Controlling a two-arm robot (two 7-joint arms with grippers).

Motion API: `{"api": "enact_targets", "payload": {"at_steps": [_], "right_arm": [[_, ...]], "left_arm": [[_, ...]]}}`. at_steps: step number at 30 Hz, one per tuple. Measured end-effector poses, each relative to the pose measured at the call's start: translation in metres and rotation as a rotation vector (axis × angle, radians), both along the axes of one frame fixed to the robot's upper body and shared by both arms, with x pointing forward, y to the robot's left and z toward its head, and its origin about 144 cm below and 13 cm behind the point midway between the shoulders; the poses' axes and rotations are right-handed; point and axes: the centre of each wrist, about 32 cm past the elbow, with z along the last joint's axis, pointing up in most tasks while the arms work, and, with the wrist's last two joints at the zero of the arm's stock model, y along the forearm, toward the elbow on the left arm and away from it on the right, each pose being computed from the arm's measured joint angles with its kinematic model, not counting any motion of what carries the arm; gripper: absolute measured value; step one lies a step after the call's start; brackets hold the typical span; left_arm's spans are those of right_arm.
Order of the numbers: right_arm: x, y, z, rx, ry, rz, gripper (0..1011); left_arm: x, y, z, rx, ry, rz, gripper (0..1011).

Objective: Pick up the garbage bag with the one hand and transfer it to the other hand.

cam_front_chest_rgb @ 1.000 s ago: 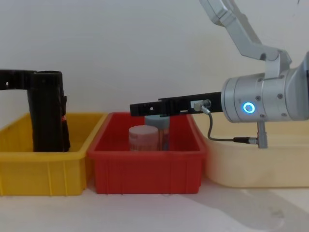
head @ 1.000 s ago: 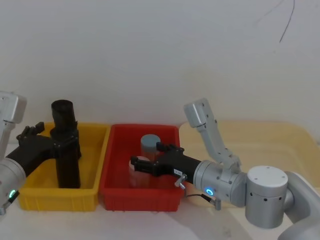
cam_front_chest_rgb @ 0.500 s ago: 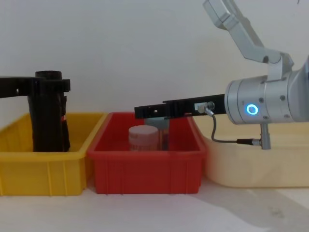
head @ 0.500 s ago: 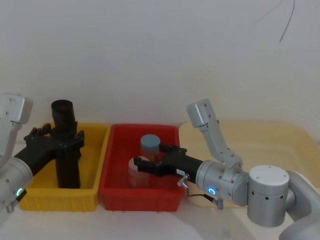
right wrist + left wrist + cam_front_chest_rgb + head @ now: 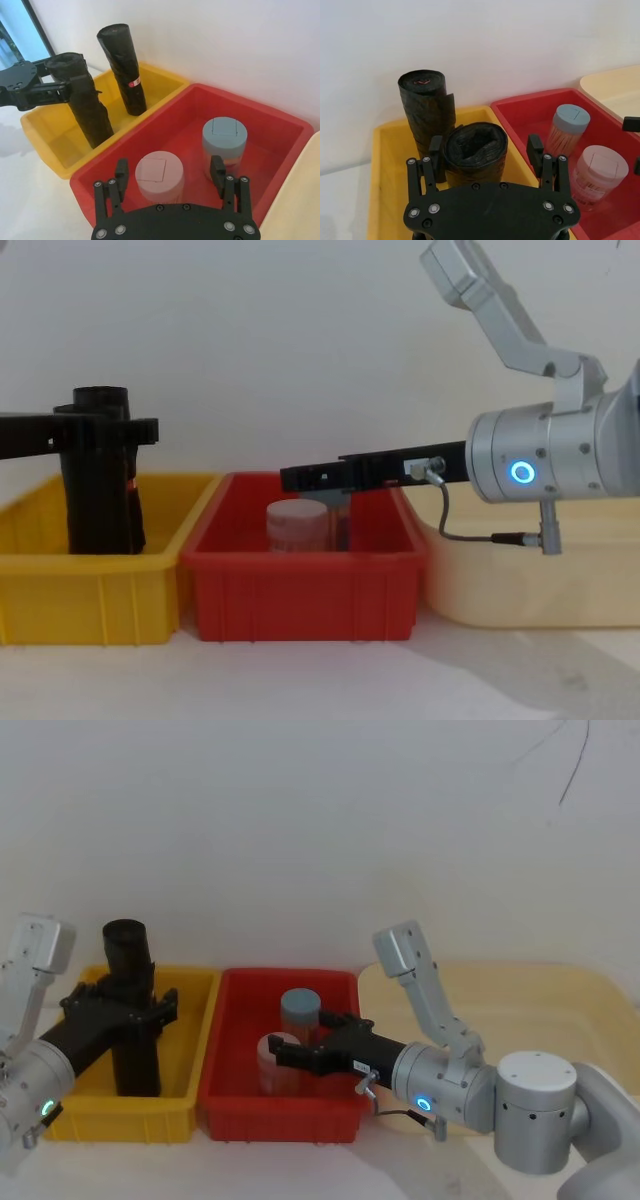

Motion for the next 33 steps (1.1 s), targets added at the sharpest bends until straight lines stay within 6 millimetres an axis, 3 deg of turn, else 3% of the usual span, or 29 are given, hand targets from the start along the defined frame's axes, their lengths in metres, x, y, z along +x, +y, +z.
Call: {"api": "enact_targets", "payload": {"at_steps": [33], "right_arm": [[0.019,0.016,-0.004,-0.053,0.007,0.038,999]], "left_arm": [[0.002,-0.002,-0.003,-0.005,0.009,-0.015,1000]]}}
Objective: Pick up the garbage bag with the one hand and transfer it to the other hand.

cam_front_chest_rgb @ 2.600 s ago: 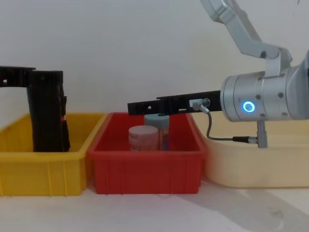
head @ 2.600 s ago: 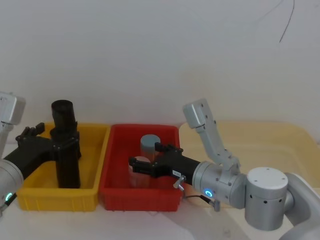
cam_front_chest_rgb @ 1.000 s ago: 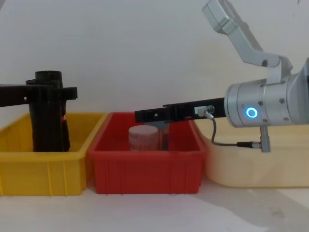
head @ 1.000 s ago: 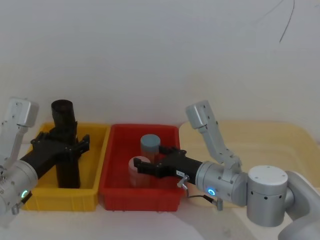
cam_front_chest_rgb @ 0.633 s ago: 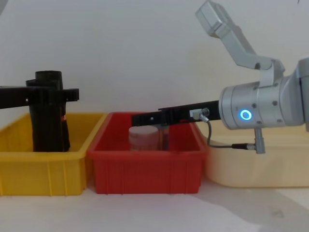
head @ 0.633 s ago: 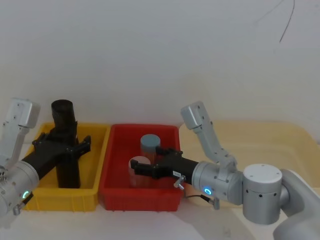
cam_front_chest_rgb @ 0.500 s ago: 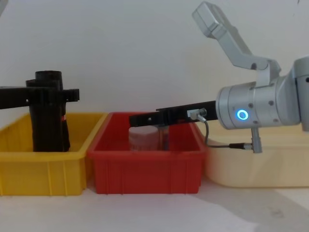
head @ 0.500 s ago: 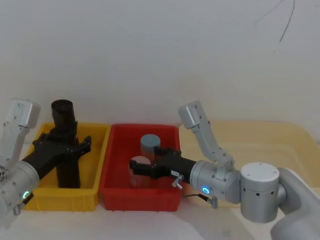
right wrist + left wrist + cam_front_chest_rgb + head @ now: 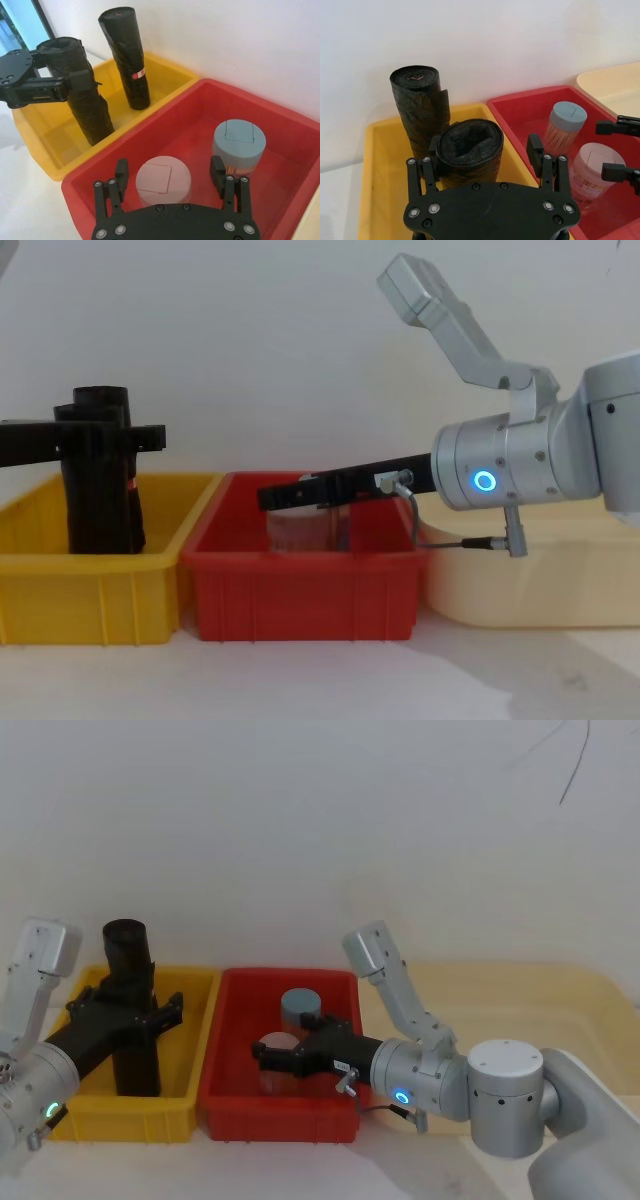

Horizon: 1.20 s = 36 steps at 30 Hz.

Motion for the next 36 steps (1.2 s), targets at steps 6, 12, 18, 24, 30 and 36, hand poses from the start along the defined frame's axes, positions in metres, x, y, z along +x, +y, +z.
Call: {"api": "enact_targets", "payload": {"at_steps": [6,12,18,24,30,36], "right_arm": [[0.0013,0.0004,0.0007,-0.013,-0.003,0.013,999],[0.0014,0.0000,0.0015,-0.025,-0.003,0.023,999],[0.0011,0.0001,0.0021,-0.036,-0.002,0.032,999],[0.0007,0.0006,0.0016,-0.046,0.003,0.042,999],[0.0007,0.0024,0.0003,-0.052,0.007,0.048,999],[0.0012,0.0041,-0.0015,-0.052,0.008,0.048,999]], "left_arm": [[0.0001,0.0000,-0.0001,0.000,0.000,0.000,1000],[0.0001,0.0000,-0.0002,0.000,0.001,0.000,1000],[0.0001,0.0001,-0.0002,0.000,0.001,0.000,1000],[0.0001,0.0001,-0.0002,0.000,0.001,0.000,1000],[0.0001,0.0000,-0.0002,0.000,0.001,0.000,1000],[0.0001,0.0001,-0.0002,0.000,0.001,0.000,1000]]}}
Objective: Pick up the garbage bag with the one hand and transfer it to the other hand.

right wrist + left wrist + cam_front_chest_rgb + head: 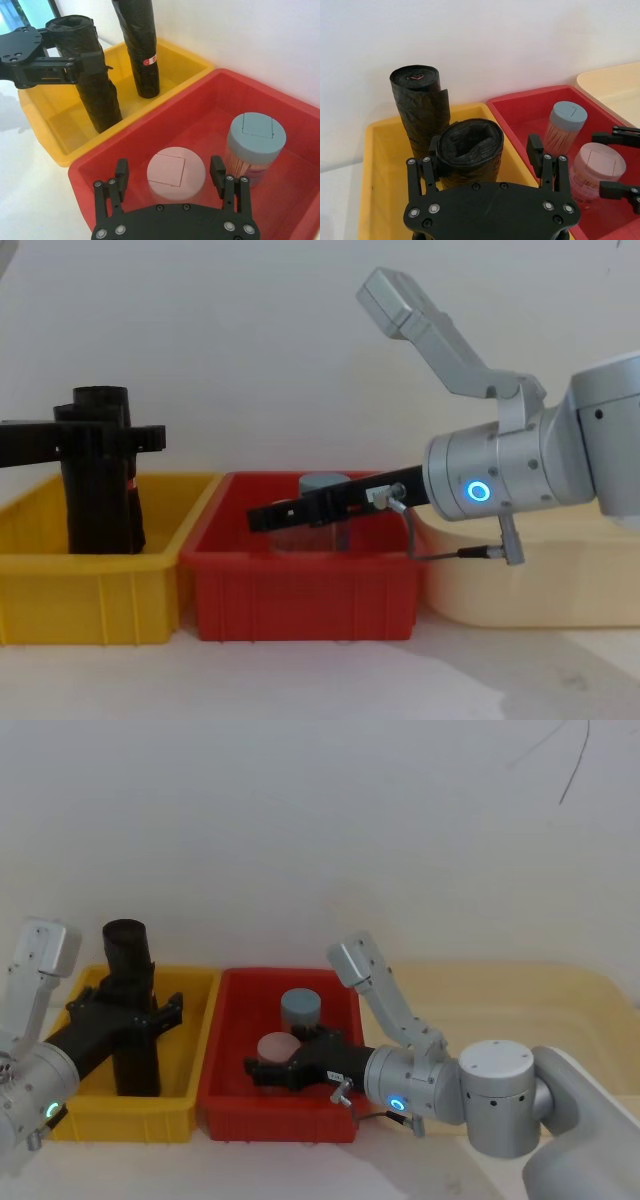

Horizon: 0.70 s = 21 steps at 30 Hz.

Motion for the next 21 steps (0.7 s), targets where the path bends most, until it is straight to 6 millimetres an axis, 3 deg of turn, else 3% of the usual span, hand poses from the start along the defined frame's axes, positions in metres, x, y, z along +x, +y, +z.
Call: {"api": "enact_targets", "payload": {"at_steps": [6,11,17,21], "right_arm": [[0.0005,0.0010,-0.0012,0.001,-0.001,-0.001,991],[0.0007,0.0016,-0.0020,0.002,-0.002,-0.002,888],[0.0009,0.0020,-0.0026,0.003,-0.004,-0.003,695],[0.0010,0.0021,-0.0029,0.003,-0.004,-0.004,658]], "left_arm": [[0.0000,0.0000,0.0000,0.000,0.000,0.000,1000],[0.0000,0.0000,0.0000,0.000,0.000,0.000,1000],[0.0000,0.0000,0.0000,0.000,0.000,0.000,1000],[0.0000,0.0000,0.0000,0.000,0.000,0.000,1000]]}}
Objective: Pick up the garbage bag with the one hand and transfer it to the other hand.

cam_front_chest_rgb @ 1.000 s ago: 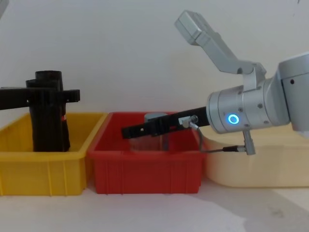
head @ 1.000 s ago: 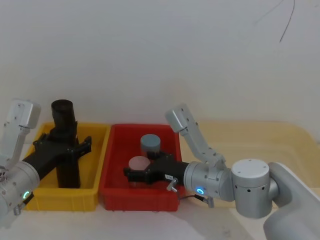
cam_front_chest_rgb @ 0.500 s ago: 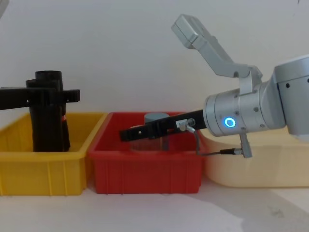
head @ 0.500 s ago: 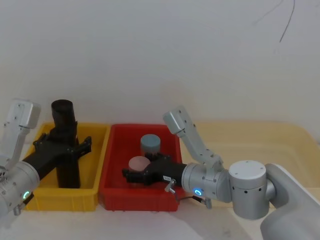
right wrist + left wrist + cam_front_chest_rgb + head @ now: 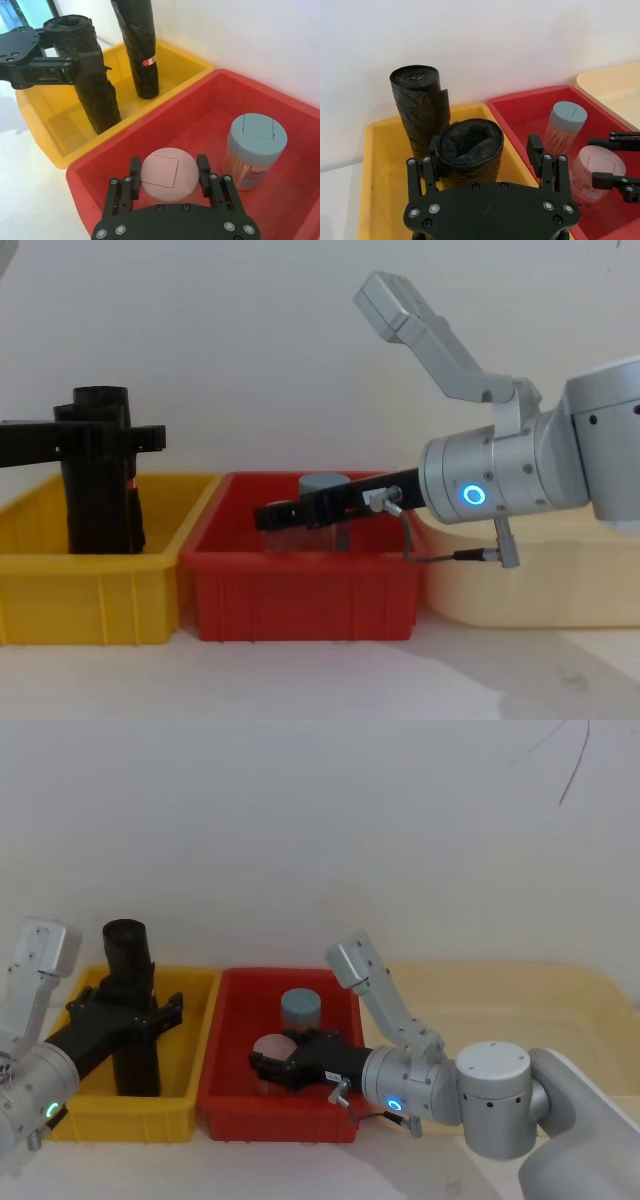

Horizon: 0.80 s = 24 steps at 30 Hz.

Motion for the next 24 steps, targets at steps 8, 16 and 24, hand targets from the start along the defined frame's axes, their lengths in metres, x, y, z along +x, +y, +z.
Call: {"api": "enact_targets", "payload": {"at_steps": [8,16,24], "right_arm": [[0.0001,0.0001,-0.0002,0.000,-0.001,-0.001,658],[0.0001,0.0003,-0.0004,0.000,-0.001,-0.002,658],[0.0001,0.0005,-0.0005,0.000,-0.001,-0.002,658]], "left_arm": [[0.0000,0.0000,0.0000,0.000,0.000,0.000,962],[0.0000,0.0000,0.0000,0.000,0.000,0.000,775],[0.0000,0.0000,0.0000,0.000,0.000,0.000,547]]}}
